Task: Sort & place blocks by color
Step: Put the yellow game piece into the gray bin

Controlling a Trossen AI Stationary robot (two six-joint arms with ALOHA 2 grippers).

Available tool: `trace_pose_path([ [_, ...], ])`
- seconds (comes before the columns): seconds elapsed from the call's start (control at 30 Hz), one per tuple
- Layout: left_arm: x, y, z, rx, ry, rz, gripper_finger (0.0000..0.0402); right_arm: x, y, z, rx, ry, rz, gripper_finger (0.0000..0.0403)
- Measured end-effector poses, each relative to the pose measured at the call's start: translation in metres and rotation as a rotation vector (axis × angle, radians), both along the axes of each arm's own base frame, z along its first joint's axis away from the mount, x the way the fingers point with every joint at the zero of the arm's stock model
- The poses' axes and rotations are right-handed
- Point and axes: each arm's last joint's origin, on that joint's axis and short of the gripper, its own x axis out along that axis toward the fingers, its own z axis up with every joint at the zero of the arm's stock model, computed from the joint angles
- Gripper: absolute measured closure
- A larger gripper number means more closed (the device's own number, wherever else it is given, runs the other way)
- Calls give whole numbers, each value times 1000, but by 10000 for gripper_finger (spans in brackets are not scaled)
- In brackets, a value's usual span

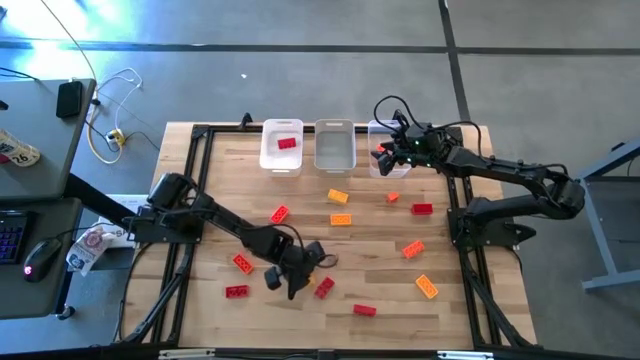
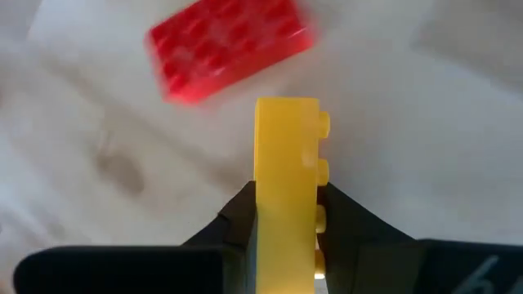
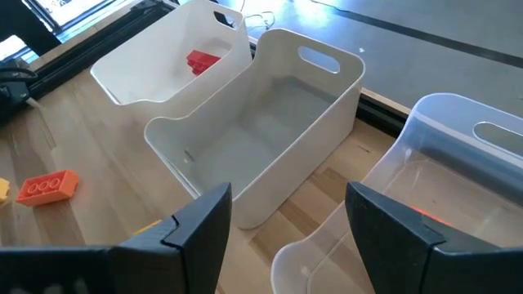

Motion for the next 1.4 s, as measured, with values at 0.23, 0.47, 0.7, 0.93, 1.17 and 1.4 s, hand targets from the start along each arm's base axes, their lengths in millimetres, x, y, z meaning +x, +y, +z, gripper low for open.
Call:
trace_pose_path([
  [0.23, 2, 28, 21, -36, -50, 169, 335, 1, 2, 0, 35, -17, 62, 174],
  [0.47, -1, 66, 56, 8, -176, 298, 336, 4, 7, 0, 69, -40, 157, 174],
  [0.7, -7, 120, 85, 73, -320, 488, 332, 8, 14, -1, 66, -35, 235, 174],
  [0.93, -11, 181, 98, 70, -474, 708, 331, 12, 23, -1, 48, -15, 291, 174],
  [1.17, -25, 232, 101, 12, -561, 905, 332, 14, 34, -6, 80, 28, 336, 174],
  [1.4, -37, 260, 105, -174, -638, 1091, 332, 15, 47, -11, 150, 76, 359, 174],
])
